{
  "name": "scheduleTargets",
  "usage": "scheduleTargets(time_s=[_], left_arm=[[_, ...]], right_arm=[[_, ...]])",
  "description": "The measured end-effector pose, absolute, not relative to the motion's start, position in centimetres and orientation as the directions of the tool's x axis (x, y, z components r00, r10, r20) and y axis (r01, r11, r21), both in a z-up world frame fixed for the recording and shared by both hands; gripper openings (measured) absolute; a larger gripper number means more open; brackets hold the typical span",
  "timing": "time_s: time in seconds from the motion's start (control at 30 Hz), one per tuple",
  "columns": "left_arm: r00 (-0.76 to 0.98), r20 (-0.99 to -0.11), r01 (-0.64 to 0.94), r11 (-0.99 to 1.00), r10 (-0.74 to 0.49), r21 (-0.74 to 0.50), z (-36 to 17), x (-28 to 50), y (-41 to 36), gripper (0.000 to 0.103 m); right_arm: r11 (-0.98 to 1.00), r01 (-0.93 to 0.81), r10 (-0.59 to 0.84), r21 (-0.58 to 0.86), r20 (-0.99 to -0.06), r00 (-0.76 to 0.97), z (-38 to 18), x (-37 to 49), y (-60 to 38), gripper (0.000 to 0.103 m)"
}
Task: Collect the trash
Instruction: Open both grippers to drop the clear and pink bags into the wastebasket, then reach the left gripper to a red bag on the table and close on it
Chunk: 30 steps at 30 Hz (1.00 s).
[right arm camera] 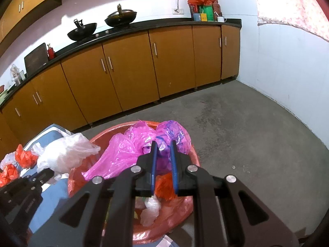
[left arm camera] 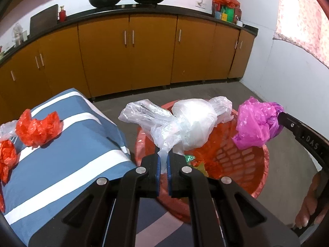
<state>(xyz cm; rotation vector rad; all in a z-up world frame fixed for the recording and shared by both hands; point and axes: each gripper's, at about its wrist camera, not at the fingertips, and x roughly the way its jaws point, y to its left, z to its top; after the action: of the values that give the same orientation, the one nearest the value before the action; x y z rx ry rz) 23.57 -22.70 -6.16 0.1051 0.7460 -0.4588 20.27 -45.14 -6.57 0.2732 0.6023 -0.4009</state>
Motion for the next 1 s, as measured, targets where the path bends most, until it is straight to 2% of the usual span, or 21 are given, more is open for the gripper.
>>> scheduleTargets(time_s=[0.17,0.27,0.3,0.33,0.7,1.0], left_arm=[[0.613,-0.691,0.454,0.887,-0.383,-0.088,-6.8,24.2,-23.7,0.008],[0.599,-0.698,0.461,0.882,-0.393,-0.101,-7.3,24.3,-23.7,0.023],[0.602,-0.696,0.460,0.883,-0.391,-0.099,-7.3,24.2,-23.6,0.032],[0.606,-0.694,0.455,0.885,-0.389,-0.099,-7.4,24.2,-23.3,0.035],[0.639,-0.690,0.371,0.922,-0.339,-0.110,-7.4,24.3,-19.3,0.035],[0.685,-0.680,0.277,0.957,-0.263,-0.091,-7.2,23.6,-14.0,0.046]], right_arm=[[0.894,0.417,-0.249,0.164,-0.594,0.765,-6.6,20.8,-45.3,0.020],[0.901,0.399,-0.230,0.171,-0.590,0.774,-6.9,20.7,-45.2,0.024],[0.902,0.398,-0.231,0.167,-0.592,0.772,-7.1,20.5,-45.2,0.025],[0.902,0.397,-0.230,0.166,-0.593,0.771,-7.2,20.5,-45.2,0.026],[0.894,0.420,-0.251,0.157,-0.602,0.758,-7.2,20.2,-45.1,0.030],[0.920,0.367,-0.217,0.139,-0.599,0.771,-6.5,20.9,-42.1,0.033]])
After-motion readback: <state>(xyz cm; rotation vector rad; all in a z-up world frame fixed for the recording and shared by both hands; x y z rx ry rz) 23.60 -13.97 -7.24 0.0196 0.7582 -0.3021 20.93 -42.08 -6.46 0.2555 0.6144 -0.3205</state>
